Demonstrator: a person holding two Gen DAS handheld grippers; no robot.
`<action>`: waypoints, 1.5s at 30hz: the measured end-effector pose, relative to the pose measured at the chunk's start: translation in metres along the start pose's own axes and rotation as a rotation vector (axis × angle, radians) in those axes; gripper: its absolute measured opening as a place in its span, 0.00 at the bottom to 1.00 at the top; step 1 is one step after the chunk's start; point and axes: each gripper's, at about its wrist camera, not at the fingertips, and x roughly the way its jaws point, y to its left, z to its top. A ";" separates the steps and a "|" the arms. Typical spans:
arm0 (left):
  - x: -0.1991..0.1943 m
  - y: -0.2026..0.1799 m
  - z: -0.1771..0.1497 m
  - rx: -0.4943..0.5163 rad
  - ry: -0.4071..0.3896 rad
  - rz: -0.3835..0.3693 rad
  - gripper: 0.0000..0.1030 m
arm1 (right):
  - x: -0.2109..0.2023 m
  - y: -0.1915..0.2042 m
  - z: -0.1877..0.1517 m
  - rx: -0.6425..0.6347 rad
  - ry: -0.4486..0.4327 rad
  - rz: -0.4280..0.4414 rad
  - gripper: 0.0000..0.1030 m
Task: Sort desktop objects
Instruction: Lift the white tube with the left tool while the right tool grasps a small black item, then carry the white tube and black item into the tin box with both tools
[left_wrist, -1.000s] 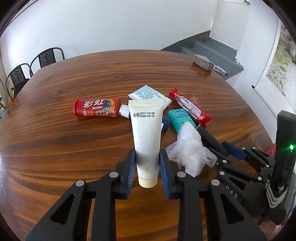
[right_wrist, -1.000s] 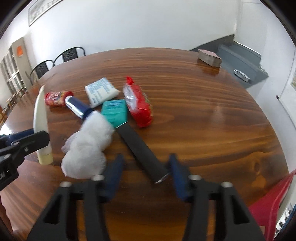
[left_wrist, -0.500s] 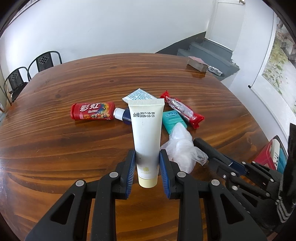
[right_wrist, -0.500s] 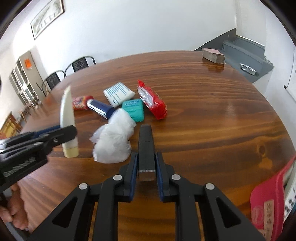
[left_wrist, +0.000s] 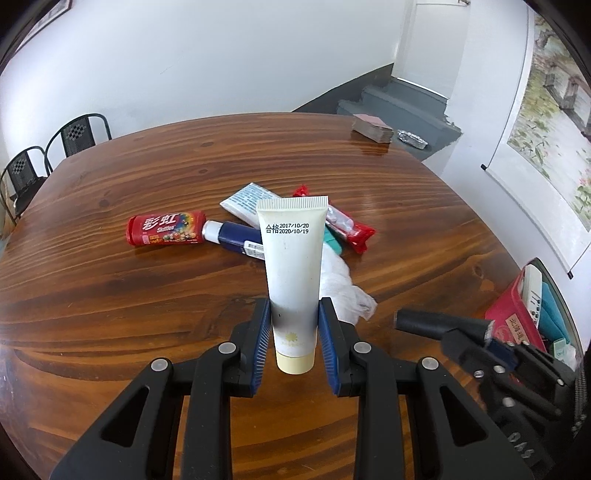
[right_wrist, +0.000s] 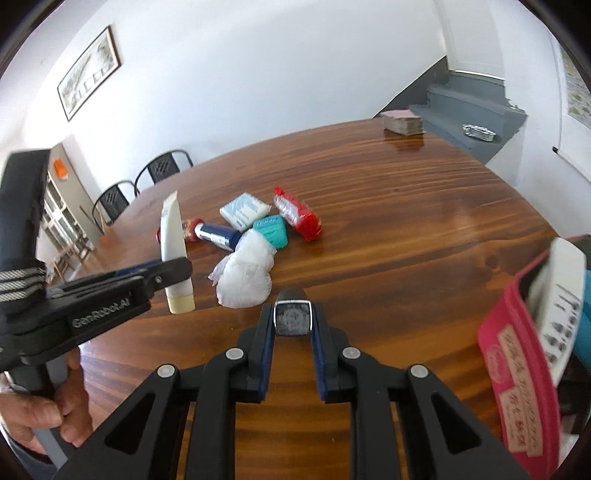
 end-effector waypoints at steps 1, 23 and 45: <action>0.000 -0.002 -0.001 0.005 0.000 -0.002 0.28 | -0.005 -0.002 0.000 0.009 -0.012 0.000 0.20; -0.017 -0.060 -0.020 0.100 0.000 -0.081 0.28 | -0.147 -0.097 -0.025 0.223 -0.282 -0.264 0.20; -0.023 -0.124 -0.037 0.176 0.029 -0.172 0.28 | -0.168 -0.171 -0.054 0.293 -0.248 -0.570 0.20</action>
